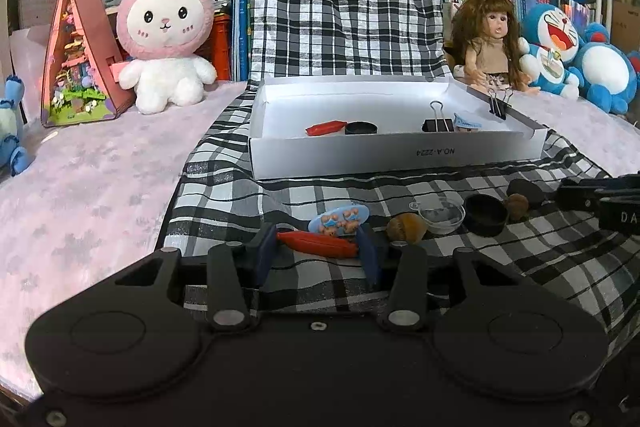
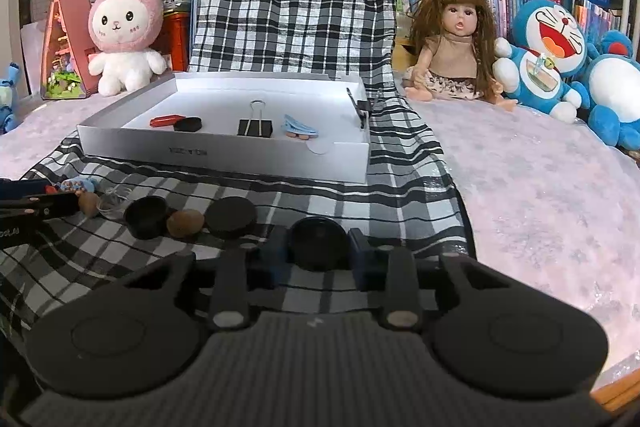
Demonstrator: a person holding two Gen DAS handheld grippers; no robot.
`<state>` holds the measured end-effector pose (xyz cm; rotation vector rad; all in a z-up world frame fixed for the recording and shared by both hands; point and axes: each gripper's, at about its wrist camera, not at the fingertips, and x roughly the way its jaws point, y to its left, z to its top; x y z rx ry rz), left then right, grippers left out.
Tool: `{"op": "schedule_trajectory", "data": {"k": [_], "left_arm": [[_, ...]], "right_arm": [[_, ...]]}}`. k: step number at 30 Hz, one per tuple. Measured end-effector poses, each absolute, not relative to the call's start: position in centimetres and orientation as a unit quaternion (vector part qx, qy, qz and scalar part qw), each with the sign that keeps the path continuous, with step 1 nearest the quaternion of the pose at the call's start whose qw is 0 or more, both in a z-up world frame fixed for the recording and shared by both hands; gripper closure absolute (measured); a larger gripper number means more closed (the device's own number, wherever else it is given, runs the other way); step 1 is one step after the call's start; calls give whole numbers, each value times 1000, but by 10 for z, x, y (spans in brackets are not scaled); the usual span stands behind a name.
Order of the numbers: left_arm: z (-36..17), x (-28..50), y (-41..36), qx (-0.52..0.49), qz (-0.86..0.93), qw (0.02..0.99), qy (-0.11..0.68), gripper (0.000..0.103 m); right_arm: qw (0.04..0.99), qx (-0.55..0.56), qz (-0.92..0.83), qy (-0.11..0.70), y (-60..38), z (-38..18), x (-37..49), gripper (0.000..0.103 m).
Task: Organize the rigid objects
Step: 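Grasp an orange carrot piece with the left tool while the right grasps a black lid, then carry the carrot piece over the tray with the left tool while the right carries the lid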
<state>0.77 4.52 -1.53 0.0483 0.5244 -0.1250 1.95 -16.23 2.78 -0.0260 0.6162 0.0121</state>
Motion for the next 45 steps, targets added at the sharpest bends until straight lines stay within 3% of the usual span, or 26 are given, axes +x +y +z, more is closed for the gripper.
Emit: {"op": "schedule_trajectory", "data": {"k": [26, 45], "left_arm": [[52, 55, 41, -7, -74, 965, 250, 61], [49, 164, 30, -48, -84, 909, 406, 61]], "right_arm": [[949, 64, 7, 309, -182, 67, 71, 65], [895, 77, 49, 437, -186, 69, 164, 65]]}}
